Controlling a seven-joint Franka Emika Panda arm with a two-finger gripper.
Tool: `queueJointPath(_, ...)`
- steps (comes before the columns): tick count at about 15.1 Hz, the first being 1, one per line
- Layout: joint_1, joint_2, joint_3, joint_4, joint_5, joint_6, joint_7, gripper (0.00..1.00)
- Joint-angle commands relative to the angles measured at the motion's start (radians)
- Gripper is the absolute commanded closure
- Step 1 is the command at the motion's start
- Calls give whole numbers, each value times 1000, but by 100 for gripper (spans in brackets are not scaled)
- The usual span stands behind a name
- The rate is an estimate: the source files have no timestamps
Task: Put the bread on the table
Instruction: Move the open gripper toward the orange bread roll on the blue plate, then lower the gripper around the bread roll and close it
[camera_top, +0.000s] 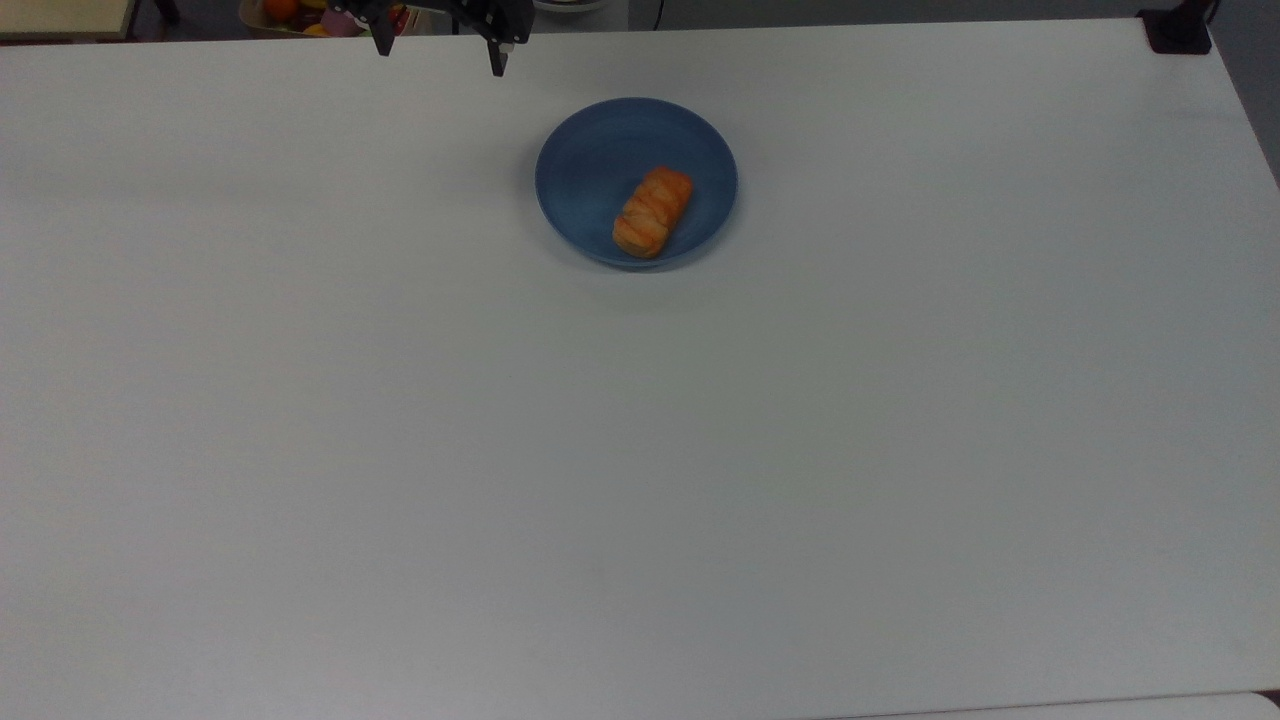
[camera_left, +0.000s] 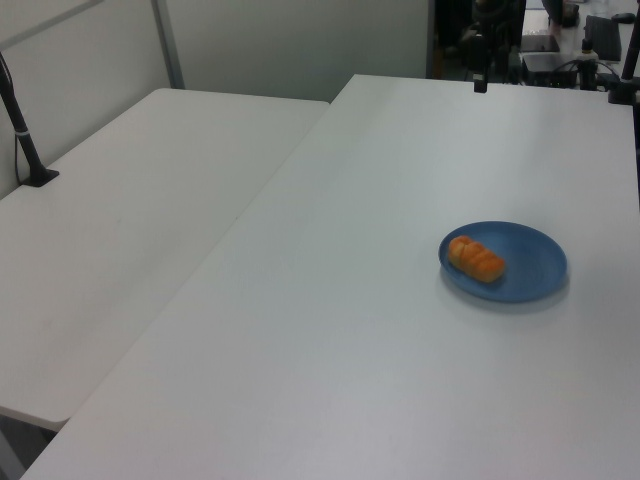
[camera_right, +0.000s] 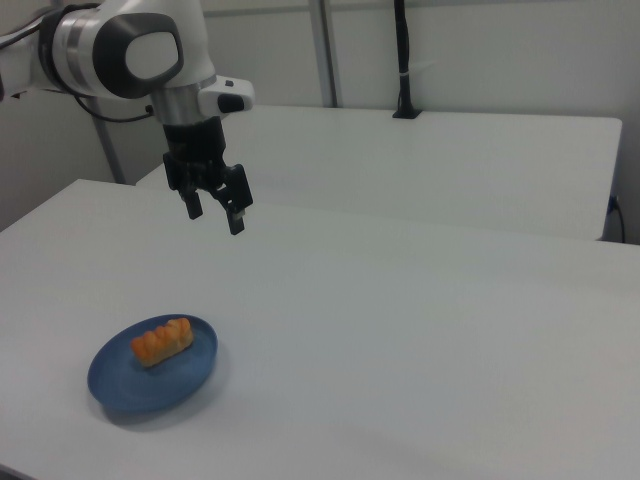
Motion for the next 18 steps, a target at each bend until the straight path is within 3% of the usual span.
queueJointPath(1,14,-21,35,-63,0,-27,-15,0)
queueJointPath(8,14,-18,156,-235,0,46,10,0)
queueJointPath(13,16,5,252,-396,-29,250,190,0)
queueJointPath(18,16,119,323,-425,-104,423,404,0)
